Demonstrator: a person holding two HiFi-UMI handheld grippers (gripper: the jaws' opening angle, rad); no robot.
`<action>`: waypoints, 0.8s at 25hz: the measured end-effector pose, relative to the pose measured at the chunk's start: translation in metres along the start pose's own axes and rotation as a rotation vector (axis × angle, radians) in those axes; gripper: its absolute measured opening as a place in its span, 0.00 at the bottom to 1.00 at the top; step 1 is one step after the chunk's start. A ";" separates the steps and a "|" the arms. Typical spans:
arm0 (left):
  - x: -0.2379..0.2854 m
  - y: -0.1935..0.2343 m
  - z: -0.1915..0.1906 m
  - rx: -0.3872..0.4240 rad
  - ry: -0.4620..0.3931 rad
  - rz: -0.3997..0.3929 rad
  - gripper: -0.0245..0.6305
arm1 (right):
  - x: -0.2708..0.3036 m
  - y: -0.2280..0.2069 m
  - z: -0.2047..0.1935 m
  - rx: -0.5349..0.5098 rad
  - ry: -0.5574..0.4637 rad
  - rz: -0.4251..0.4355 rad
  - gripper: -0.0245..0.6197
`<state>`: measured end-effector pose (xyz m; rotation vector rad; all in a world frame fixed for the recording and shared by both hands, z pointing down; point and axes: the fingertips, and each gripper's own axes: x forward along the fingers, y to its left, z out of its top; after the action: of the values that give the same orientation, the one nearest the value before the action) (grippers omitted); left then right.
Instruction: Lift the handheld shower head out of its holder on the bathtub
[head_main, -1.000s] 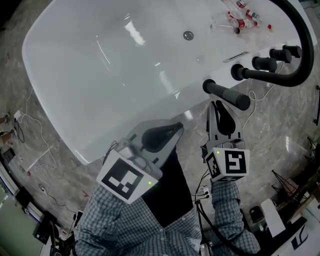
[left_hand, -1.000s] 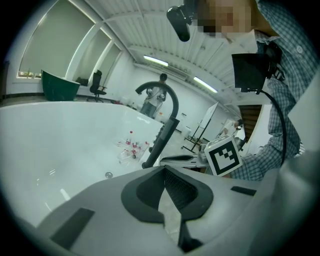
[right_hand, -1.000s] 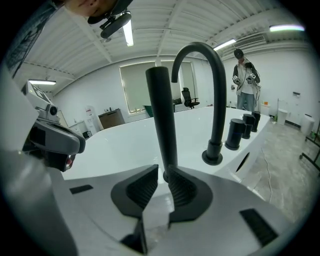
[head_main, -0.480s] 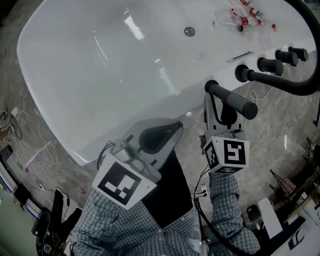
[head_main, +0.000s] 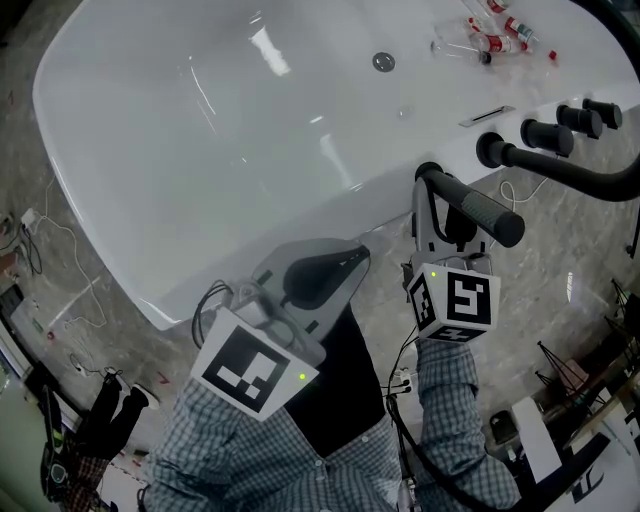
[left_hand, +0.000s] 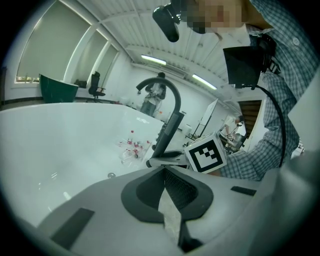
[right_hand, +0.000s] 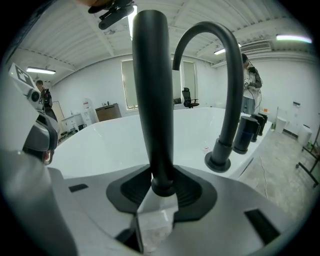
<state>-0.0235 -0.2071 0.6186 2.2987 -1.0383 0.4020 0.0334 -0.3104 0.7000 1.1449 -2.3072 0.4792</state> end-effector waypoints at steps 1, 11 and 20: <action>0.000 0.001 0.000 0.002 0.000 0.001 0.04 | 0.000 0.000 0.000 -0.003 0.001 0.001 0.24; -0.001 0.004 0.003 0.004 -0.014 0.015 0.04 | 0.000 -0.001 0.003 0.004 0.022 0.006 0.24; -0.003 0.004 0.012 0.001 -0.036 0.031 0.04 | -0.009 -0.003 0.013 0.021 0.020 0.004 0.24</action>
<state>-0.0282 -0.2147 0.6098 2.3009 -1.0931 0.3744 0.0369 -0.3132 0.6846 1.1399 -2.2933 0.5149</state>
